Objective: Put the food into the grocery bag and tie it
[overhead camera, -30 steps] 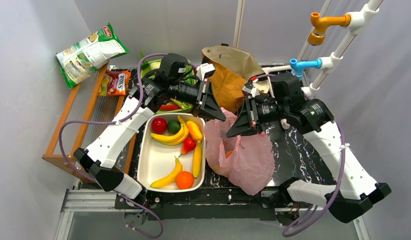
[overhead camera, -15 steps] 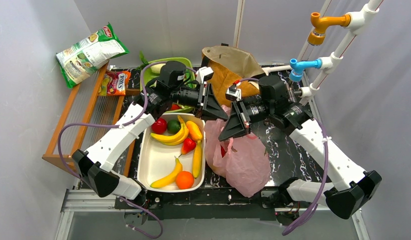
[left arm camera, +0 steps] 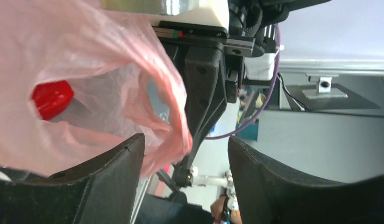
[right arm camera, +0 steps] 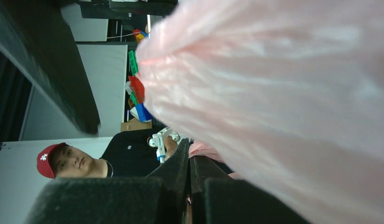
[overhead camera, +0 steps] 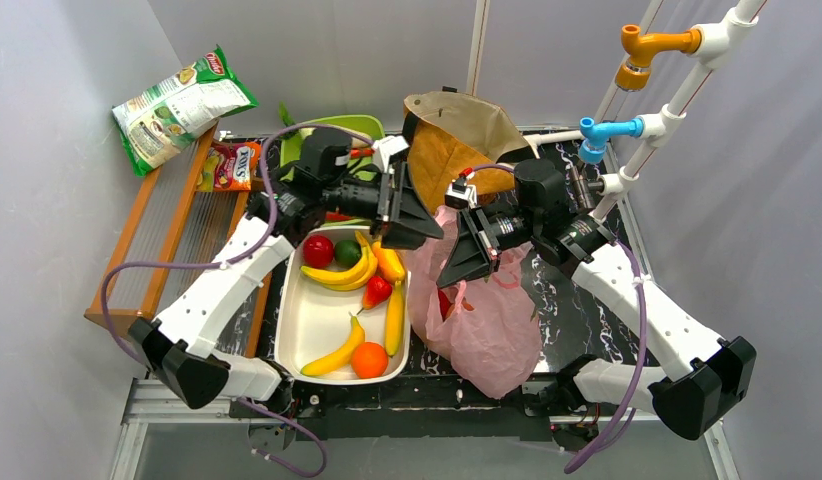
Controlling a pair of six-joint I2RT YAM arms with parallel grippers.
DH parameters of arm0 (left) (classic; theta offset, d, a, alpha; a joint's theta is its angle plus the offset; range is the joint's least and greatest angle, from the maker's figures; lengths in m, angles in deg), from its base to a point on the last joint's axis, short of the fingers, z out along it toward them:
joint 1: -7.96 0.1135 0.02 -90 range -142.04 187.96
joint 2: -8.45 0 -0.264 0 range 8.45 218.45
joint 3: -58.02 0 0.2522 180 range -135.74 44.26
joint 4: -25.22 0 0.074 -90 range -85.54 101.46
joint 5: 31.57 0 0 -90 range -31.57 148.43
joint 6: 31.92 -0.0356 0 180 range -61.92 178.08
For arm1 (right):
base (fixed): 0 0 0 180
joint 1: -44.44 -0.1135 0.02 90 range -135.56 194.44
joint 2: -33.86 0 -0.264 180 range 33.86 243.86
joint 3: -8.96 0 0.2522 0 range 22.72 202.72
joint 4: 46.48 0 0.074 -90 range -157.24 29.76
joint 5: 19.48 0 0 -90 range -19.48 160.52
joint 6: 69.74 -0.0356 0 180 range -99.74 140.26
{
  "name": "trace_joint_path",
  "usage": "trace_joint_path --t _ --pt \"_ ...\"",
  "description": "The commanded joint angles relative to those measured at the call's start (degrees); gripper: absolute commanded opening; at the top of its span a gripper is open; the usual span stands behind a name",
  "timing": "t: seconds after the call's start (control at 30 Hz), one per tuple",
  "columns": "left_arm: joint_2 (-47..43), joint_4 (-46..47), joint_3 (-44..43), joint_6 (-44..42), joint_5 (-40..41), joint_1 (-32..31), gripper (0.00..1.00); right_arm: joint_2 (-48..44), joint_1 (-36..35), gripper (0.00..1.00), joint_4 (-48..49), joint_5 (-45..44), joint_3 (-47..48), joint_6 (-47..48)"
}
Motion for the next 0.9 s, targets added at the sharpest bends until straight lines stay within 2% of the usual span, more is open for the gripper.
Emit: trace_joint_path --t 0.0,0.07,0.2,0.27,0.33,0.4,0.43,0.5,0.53,0.57,0.63,0.7,0.77,0.87 --pt "-4.4 -6.8 -3.0 -7.2 2.6 5.0 0.64 0.0 0.0 0.01 2.9 2.1 0.2 0.2" --pt "-4.7 -7.7 -4.2 -9.4 4.6 6.3 0.67 -0.2 0.1 0.01 2.6 2.1 0.0 0.4" --pt "-4.9 -10.1 -6.7 -18.5 10.8 6.6 0.87 -0.8 0.3 0.01 2.1 2.2 -0.3 0.4" --pt "-6.2 -8.6 -4.5 -23.5 13.7 6.6 0.86 -1.0 0.3 0.01 1.8 2.4 -0.5 0.4" --pt "-10.2 1.2 3.9 -25.1 15.7 6.6 0.79 -1.3 0.4 0.01 1.7 2.6 -0.7 0.2" --pt "-16.5 18.3 18.8 -21.8 18.9 6.6 0.74 -1.3 0.4 0.01 1.7 3.1 -0.7 0.1" --pt "-19.9 27.5 24.7 -20.5 20.4 6.6 0.67 -1.1 0.4 0.01 1.5 3.5 -0.7 0.1" --pt "-23.7 38.7 30.7 -20.5 22.2 6.5 0.58 -0.9 0.6 0.01 1.0 4.0 -0.3 0.3" --pt "-24.1 39.8 31.0 -22.7 21.6 6.6 0.54 -0.8 0.7 0.01 0.5 4.2 0.0 0.5" --pt "-23.8 38.7 30.1 -26.1 19.9 6.6 0.54 -0.7 0.8 0.01 0.4 4.5 0.2 0.6" --pt "-23.0 36.5 28.5 -32.3 15.8 6.6 0.58 -0.7 1.1 0.01 0.2 4.7 0.4 0.5" --pt "-22.9 39.1 29.0 -35.9 13.8 6.7 0.63 -0.6 1.3 0.01 -0.2 5.1 0.6 0.6" --pt "-22.8 41.9 29.3 -38.0 11.9 6.8 0.64 -0.5 1.4 0.01 -0.8 5.3 0.6 0.7" --pt "-20.5 42.3 27.3 -42.5 3.5 7.2 0.65 -0.5 1.5 0.01 -1.6 5.4 1.1 1.2"
